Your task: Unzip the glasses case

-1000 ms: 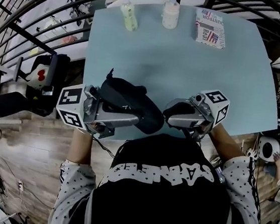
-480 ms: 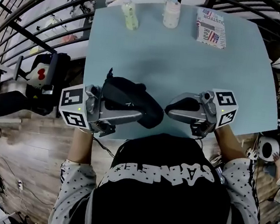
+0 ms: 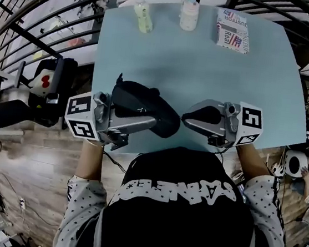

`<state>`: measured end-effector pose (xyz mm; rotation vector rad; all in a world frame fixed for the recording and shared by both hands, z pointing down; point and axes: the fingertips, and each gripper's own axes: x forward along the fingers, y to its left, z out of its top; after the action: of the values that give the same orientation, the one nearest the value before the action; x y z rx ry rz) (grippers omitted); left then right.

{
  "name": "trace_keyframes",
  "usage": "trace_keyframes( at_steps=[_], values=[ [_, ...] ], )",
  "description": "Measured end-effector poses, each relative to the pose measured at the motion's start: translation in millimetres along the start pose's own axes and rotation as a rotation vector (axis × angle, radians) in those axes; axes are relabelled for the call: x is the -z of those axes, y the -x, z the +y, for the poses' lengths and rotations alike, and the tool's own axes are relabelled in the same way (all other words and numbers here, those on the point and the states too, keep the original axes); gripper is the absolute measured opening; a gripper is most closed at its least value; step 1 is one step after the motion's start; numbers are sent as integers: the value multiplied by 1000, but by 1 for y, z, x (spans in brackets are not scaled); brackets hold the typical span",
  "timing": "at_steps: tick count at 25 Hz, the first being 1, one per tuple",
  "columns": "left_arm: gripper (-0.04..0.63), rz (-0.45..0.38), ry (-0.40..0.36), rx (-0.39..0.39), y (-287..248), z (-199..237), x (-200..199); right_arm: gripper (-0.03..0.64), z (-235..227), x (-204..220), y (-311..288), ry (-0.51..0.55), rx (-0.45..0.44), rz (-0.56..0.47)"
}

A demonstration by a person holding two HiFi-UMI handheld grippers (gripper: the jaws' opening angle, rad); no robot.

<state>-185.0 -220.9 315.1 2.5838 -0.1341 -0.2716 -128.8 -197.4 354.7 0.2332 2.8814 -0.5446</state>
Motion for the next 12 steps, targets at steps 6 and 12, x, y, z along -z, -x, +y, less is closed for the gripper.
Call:
trace_keyframes(
  at_steps=[6, 12],
  values=[
    [0, -7, 6, 30, -4, -5, -2, 11, 7, -3, 0, -52, -88, -61],
    [0, 1, 12, 26, -3, -6, -2, 8, 9, -2, -7, -22, -96, -26]
  ],
)
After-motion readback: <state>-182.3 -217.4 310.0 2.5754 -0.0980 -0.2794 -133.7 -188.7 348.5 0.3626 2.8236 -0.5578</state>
